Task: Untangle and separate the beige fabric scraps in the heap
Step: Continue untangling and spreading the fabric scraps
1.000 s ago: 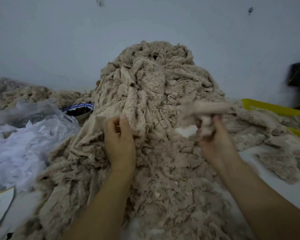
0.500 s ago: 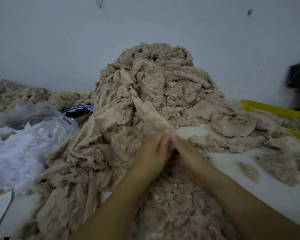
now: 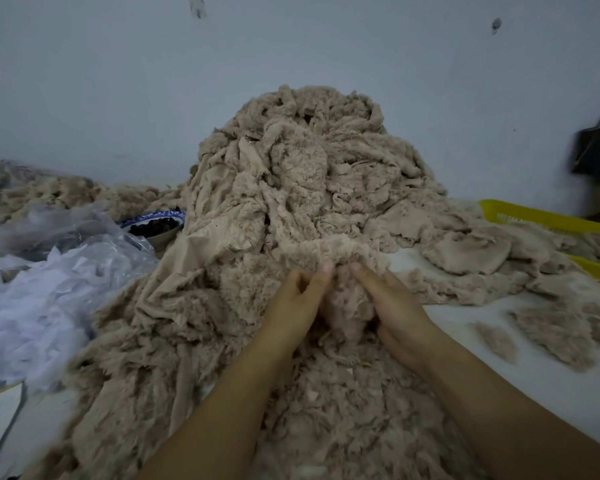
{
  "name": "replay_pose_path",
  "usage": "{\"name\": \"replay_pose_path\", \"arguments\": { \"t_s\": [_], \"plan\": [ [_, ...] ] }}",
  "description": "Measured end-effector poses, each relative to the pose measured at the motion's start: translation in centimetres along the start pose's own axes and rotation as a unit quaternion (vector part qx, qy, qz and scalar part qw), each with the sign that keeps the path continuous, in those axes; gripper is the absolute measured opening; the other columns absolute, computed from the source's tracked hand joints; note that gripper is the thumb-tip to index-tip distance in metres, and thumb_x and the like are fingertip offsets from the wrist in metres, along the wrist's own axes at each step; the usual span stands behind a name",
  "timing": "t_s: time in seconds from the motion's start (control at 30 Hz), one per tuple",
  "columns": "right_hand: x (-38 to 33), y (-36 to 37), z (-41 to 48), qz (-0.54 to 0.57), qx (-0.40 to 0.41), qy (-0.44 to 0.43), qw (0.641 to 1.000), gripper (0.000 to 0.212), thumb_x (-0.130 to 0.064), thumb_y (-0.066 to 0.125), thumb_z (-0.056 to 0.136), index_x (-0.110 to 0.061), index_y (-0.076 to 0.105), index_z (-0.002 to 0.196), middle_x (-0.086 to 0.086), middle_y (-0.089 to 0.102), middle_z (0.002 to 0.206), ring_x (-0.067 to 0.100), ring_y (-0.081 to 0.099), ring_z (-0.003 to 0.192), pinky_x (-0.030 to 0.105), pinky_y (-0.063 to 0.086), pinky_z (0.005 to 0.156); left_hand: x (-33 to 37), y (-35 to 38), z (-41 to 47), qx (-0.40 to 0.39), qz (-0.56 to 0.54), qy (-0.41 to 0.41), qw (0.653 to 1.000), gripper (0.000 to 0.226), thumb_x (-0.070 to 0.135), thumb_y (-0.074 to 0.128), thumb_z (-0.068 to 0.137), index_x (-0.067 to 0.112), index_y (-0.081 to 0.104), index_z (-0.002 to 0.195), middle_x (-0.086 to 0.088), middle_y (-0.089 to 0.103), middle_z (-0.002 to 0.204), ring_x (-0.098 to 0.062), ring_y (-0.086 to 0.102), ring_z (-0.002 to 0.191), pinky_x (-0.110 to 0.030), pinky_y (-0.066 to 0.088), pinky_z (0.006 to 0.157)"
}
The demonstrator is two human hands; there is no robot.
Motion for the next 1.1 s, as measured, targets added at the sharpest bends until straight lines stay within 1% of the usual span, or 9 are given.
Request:
{"name": "replay_pose_path", "arguments": {
  "t_s": [0.2,0.37,0.43,0.53,0.67,0.77,0.83,0.93,1.1],
  "plan": [
    [-0.6,0.1,-0.3,0.060,-0.023,0.019,0.998,0.074,-0.054,0.077,0.068,-0.007,0.066,0.124,0.014,0.072,0.116,0.026,0.069,0.110,0.044,0.052,0.099,0.4,1.2,-0.3,-0.064,-0.017,0.023,0.998,0.041,0.049,0.058,0.096,0.026,0.052,0.062,0.005,0.057,0.064,-0.010,0.055,0.061,-0.024,0.048,0.063],
    [-0.6,-0.7,0.2,0.125,0.001,0.068,0.990,0.041,-0.052,0.053,0.096,-0.020,0.080,0.099,0.009,0.075,0.110,0.024,0.073,0.098,0.037,0.061,0.067,-0.1,-1.1,0.8,0.065,-0.297,-0.102,0.947,0.026,0.035,0.060,0.098,0.013,0.071,0.104,-0.008,0.077,0.101,-0.022,0.075,0.091,-0.036,0.062,0.075],
    [-0.5,-1.6,0.6,0.121,0.048,0.085,0.988,0.044,-0.056,0.052,0.096,-0.022,0.080,0.096,0.007,0.076,0.105,0.025,0.074,0.093,0.040,0.060,0.069,-0.6,-2.7,1.2,0.137,-0.373,-0.142,0.907,0.022,0.033,0.061,0.098,0.015,0.072,0.096,-0.009,0.078,0.093,-0.024,0.076,0.082,-0.036,0.062,0.066],
    [-0.6,-3.4,1.1,0.131,0.117,0.077,0.981,0.048,-0.056,0.052,0.096,-0.014,0.072,0.107,0.009,0.077,0.094,0.027,0.075,0.084,0.040,0.059,0.070,-1.9,-5.1,1.7,0.179,-0.477,-0.166,0.844,0.035,0.038,0.059,0.098,0.012,0.069,0.119,-0.013,0.074,0.114,-0.032,0.071,0.103,-0.048,0.056,0.093],
    [-0.9,-4.9,1.3,0.155,0.156,0.050,0.974,0.046,-0.054,0.051,0.097,-0.016,0.070,0.116,0.009,0.077,0.101,0.028,0.075,0.088,0.044,0.059,0.077,-2.4,-6.3,1.9,0.185,-0.514,-0.149,0.824,0.046,0.047,0.055,0.099,0.016,0.063,0.132,-0.012,0.068,0.126,-0.033,0.064,0.116,-0.053,0.049,0.102],
    [-0.8,-4.4,1.4,0.128,0.133,0.038,0.982,0.045,-0.051,0.054,0.096,-0.015,0.068,0.119,0.006,0.077,0.102,0.024,0.075,0.088,0.040,0.058,0.078,-1.8,-6.4,1.4,0.270,-0.355,-0.111,0.888,0.022,0.041,0.060,0.097,0.022,0.068,0.101,-0.001,0.069,0.102,-0.022,0.064,0.098,-0.041,0.052,0.090],
    [-0.7,-3.6,1.2,0.087,0.131,0.024,0.987,0.048,-0.048,0.061,0.093,-0.011,0.062,0.125,0.004,0.075,0.103,0.024,0.073,0.092,0.042,0.056,0.081,0.2,-6.5,1.0,0.307,-0.010,0.039,0.951,0.019,0.036,0.060,0.095,0.023,0.056,0.082,0.006,0.054,0.091,-0.015,0.052,0.093,-0.031,0.045,0.087],
    [-0.5,-1.8,0.6,0.042,0.085,-0.012,0.995,0.043,-0.037,0.067,0.087,-0.010,0.065,0.121,0.007,0.075,0.110,0.027,0.071,0.103,0.043,0.058,0.085,2.2,-2.4,0.3,0.135,0.208,0.190,0.950,0.039,0.047,0.062,0.089,0.031,0.054,0.124,0.017,0.044,0.116,0.004,0.038,0.107,-0.007,0.030,0.091],
    [-1.0,0.7,-0.6,-0.105,0.000,-0.090,0.990,0.016,-0.040,0.063,0.086,-0.041,0.077,0.093,-0.007,0.077,0.098,0.010,0.073,0.094,0.022,0.058,0.075,-0.1,1.9,0.3,-0.089,0.283,0.170,0.940,0.082,0.030,0.063,0.089,0.035,0.017,0.157,0.007,0.033,0.155,-0.012,0.028,0.141,-0.030,0.024,0.116]
  ]
}}
Point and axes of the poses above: each hand's wrist, its own z-axis towards the middle knuckle, its own y-axis out of the palm, x = y × z, the point moved 5 cm from there along z, towards the middle knuckle
